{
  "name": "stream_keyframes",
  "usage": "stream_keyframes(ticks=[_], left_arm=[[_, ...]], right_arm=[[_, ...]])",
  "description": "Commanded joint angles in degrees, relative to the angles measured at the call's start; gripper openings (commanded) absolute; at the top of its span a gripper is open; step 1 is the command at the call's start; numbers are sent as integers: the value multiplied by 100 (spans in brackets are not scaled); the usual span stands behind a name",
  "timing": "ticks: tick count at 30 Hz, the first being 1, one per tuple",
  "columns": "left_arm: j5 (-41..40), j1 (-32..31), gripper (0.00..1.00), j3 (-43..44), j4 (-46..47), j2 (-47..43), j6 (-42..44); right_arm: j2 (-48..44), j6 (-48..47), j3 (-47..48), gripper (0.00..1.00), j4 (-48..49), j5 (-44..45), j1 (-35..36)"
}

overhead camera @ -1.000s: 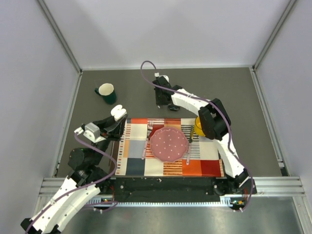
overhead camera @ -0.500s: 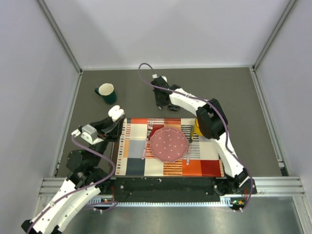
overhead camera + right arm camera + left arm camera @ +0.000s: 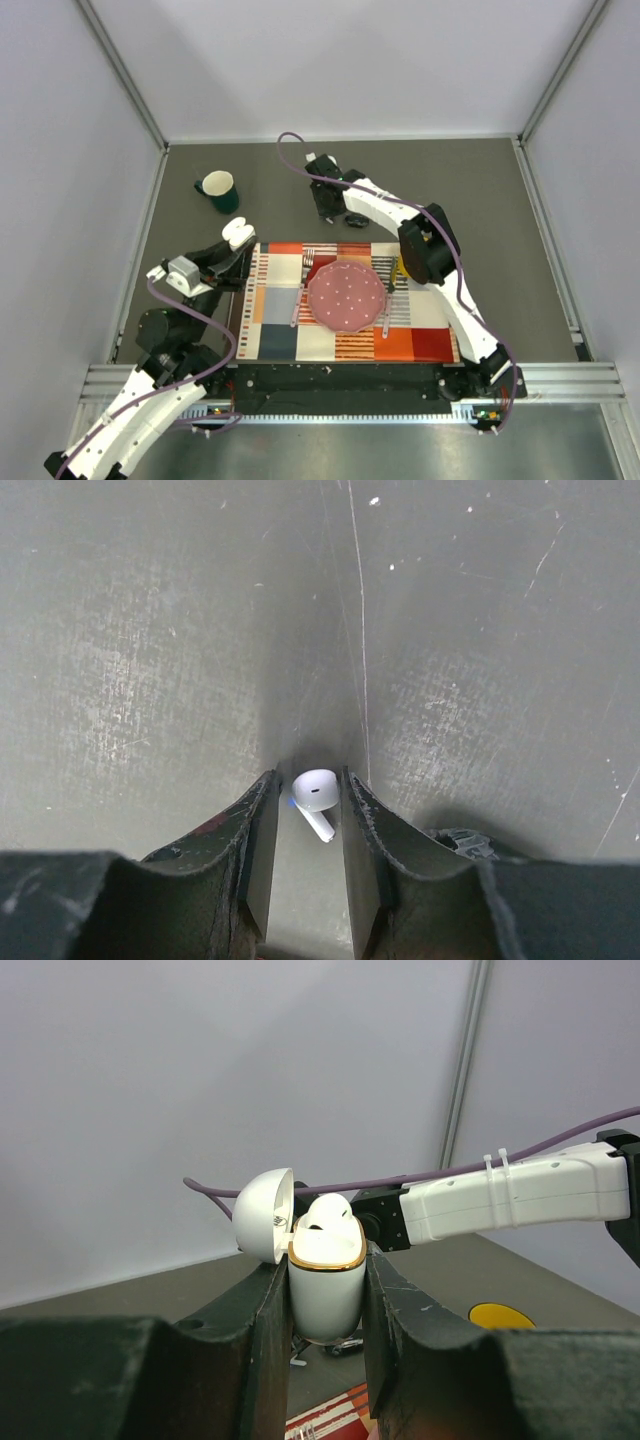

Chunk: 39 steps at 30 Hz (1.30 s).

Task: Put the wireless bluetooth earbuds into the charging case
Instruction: Place the earbud in the charging case.

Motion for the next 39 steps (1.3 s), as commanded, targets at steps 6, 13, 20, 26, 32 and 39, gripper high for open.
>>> stream_keyframes(ticks=[6,13,20,26,32,39], left_arm=[[-52,2,0,6,119,-98,-3],[-34,2,0,23,110,-98,-29],[-16,2,0,50,93,-81,-29],[19,2,0,85,101,-28,-29],[63,2,0,102,172,69,-47],[142,2,0,76,444,323,-73]], right_arm=[[374,-517,579,31,-403,20,88],[444,-668,658,27,-509,20,97],[549,-641,816,20,-570,82,88],[331,-501,974,8,-570,178,88],[-819,226,519,2,-62,-76,-35],[-4023,1343,-2832,0,3108,-270,-88]])
